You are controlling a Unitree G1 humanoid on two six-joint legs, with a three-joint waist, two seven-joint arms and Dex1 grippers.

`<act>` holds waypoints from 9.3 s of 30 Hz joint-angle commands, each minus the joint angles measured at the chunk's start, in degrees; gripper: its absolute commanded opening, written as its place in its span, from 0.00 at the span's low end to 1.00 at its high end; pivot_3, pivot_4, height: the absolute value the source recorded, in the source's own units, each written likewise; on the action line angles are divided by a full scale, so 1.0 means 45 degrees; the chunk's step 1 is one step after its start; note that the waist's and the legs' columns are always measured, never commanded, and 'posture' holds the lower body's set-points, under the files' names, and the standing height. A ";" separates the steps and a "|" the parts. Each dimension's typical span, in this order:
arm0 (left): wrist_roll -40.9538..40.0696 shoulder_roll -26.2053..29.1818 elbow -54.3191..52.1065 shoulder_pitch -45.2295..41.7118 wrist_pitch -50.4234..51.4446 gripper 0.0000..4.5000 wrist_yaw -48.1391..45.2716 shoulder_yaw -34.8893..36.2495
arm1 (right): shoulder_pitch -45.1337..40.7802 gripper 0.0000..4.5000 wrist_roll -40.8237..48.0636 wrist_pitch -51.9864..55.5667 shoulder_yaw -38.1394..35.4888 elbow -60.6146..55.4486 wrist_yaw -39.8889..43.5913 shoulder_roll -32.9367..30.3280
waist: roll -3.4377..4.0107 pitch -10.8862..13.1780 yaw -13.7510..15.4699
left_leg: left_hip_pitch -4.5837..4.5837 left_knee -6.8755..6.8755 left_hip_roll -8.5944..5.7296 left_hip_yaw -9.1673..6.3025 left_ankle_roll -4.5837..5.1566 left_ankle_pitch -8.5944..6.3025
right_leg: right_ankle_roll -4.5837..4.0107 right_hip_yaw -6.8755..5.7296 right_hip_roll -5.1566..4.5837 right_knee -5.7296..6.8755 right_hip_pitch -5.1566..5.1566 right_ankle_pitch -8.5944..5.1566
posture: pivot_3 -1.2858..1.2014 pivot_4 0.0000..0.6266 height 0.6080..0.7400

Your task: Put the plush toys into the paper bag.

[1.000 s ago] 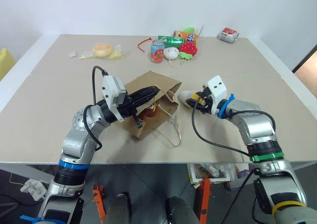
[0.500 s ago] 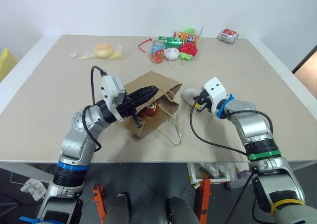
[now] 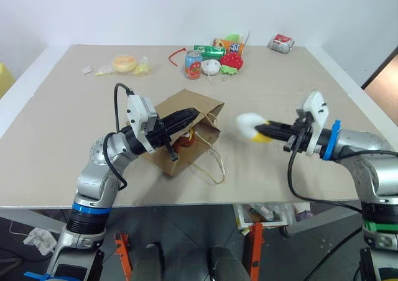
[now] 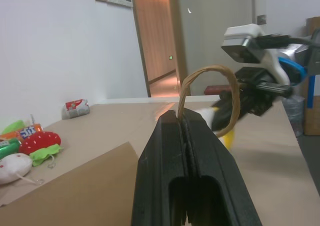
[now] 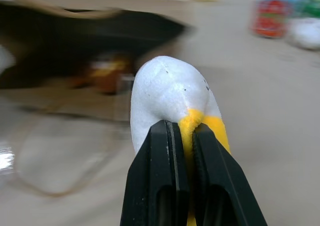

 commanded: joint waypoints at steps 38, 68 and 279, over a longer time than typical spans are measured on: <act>-0.0083 -0.0111 -0.0204 -0.0243 -0.0198 0.00 0.0039 0.0117 | -0.2796 0.43 -0.0130 0.2414 0.4819 0.1958 -0.2277 0.7350 | -0.0001 -0.0001 -0.0047 | -0.0034 -0.0010 0.0007 -0.0016 -0.0002 0.0014 | -0.0020 -0.0010 0.0010 0.0008 -0.0028 0.0028 | 0.52 0.24 1.00; -0.0088 -0.0313 -0.0123 -0.0250 -0.0204 0.00 0.0124 0.0119 | -0.2165 0.99 -0.0796 0.1610 0.1585 0.3539 -0.2464 0.2753 | -0.0002 0.0000 -0.0063 | -0.0038 -0.0009 0.0005 -0.0013 -0.0003 0.0014 | -0.0006 0.0001 0.0017 0.0008 -0.0032 0.0007 | 0.52 0.24 1.00; -1.0578 0.2051 0.0473 -0.3094 1.2318 0.98 0.3556 0.4266 | -0.1554 0.94 0.7801 0.4196 -0.2425 -0.0194 -0.2897 -0.1725 | 0.0000 0.0007 -0.0023 | -0.0142 0.0012 0.0000 -0.0084 0.0025 0.0032 | 0.0003 -0.0017 0.0046 0.0011 -0.0091 0.0030 | 0.52 0.24 1.00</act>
